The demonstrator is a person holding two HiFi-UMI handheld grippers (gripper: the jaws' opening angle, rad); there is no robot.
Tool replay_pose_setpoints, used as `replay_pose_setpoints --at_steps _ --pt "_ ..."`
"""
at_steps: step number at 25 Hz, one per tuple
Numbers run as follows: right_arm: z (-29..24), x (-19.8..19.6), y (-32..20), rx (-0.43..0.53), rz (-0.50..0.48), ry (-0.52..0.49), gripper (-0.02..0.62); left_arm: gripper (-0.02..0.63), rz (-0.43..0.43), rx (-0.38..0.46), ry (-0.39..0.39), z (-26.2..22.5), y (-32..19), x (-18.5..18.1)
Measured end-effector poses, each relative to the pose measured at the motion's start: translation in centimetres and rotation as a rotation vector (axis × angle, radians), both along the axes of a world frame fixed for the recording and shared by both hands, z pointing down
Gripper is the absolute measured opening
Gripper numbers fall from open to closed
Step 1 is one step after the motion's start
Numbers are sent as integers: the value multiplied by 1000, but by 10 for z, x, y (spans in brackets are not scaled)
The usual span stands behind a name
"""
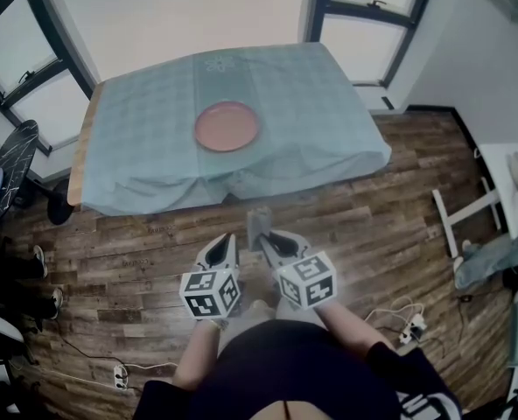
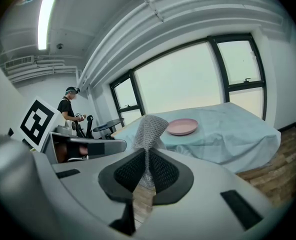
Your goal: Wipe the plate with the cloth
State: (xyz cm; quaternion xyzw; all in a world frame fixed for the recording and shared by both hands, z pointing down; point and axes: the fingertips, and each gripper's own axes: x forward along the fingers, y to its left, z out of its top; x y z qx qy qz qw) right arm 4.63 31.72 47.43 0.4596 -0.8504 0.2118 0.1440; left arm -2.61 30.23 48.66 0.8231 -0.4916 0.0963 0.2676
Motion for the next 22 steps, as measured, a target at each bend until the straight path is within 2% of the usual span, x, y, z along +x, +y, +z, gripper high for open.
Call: replay_pose_setpoints --at_steps 5,12,22 --pt "-1 -9 2 9 0 8 34 13 10 -1 2 3 0 -4" --pt "7 -10 2 -25 22 35 34 12 17 -13 19 6 -1 -11" --pt "7 -9 -30 -15 14 13 34 13 -3 -24 21 12 -29 -14"
